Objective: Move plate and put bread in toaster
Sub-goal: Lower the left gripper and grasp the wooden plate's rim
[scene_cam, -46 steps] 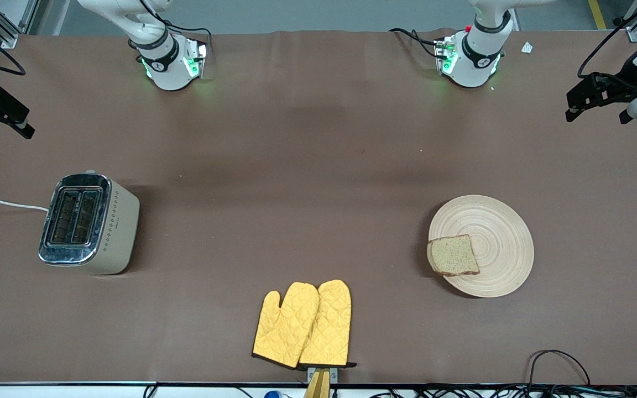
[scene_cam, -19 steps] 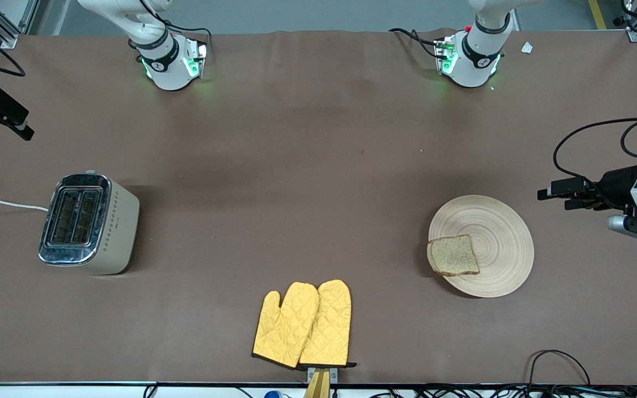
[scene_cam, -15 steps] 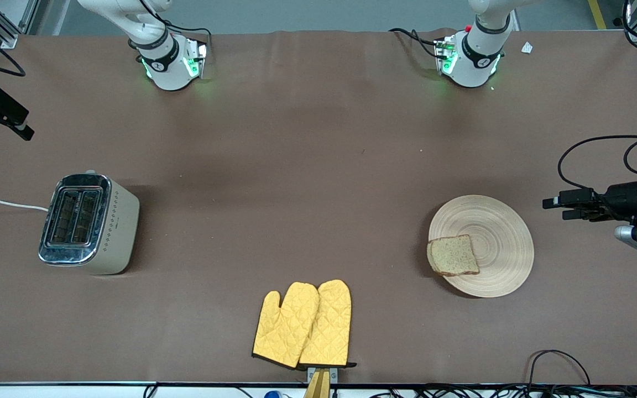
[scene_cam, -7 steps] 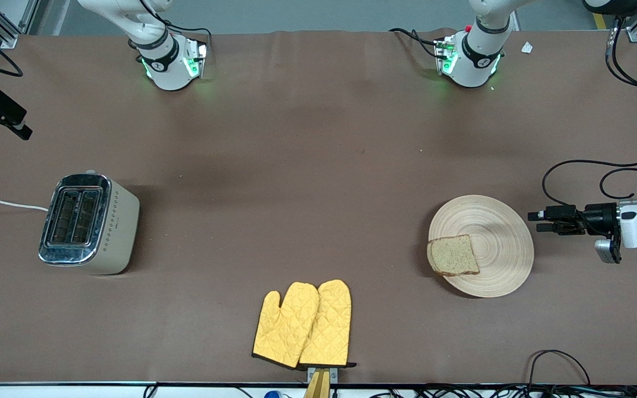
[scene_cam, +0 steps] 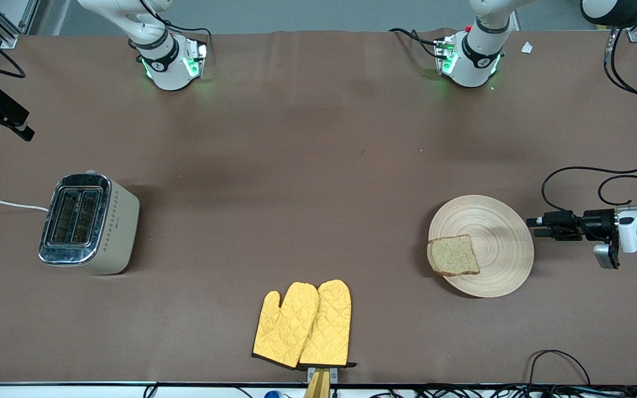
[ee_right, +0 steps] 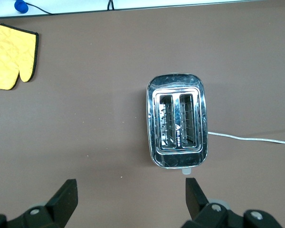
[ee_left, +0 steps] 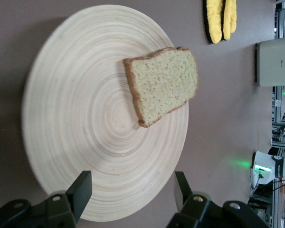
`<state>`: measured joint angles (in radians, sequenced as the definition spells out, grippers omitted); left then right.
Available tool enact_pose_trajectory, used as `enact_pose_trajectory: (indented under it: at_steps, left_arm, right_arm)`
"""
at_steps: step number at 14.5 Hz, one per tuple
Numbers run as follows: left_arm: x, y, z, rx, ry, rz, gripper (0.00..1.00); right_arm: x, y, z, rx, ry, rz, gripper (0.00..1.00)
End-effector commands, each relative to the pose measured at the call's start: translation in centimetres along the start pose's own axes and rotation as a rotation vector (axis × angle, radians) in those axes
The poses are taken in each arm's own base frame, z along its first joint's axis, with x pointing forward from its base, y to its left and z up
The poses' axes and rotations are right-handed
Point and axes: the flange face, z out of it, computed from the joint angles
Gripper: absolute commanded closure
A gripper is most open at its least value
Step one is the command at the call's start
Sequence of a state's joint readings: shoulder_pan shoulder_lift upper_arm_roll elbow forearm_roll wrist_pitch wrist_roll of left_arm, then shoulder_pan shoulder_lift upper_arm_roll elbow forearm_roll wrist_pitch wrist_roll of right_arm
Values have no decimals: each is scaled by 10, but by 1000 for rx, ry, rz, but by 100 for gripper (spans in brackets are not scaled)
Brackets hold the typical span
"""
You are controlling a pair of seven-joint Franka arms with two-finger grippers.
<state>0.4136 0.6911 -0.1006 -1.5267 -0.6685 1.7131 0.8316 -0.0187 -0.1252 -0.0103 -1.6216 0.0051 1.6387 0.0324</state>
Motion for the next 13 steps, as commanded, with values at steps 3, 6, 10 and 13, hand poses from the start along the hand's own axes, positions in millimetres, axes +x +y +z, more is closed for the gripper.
enact_pose_trajectory:
  at_steps: [3, 6, 10, 13]
  left_arm:
    - [-6, -44, 2, 14, 69, 3, 25]
    - [-9, -61, 9, -6, 108, -26, 28]
    - [-10, -73, 27, -61, 137, -58, 34]
    - [-10, -78, 33, -54, 138, -63, 38]
  right_arm:
    - [-2, -1, 4, 15, 1, -5, 0]
    - [-1, -1, 3, 15, 6, -6, 0]
    - [1, -3, 5, 16, 12, -9, 0]
    - [1, -4, 6, 16, 12, -11, 0]
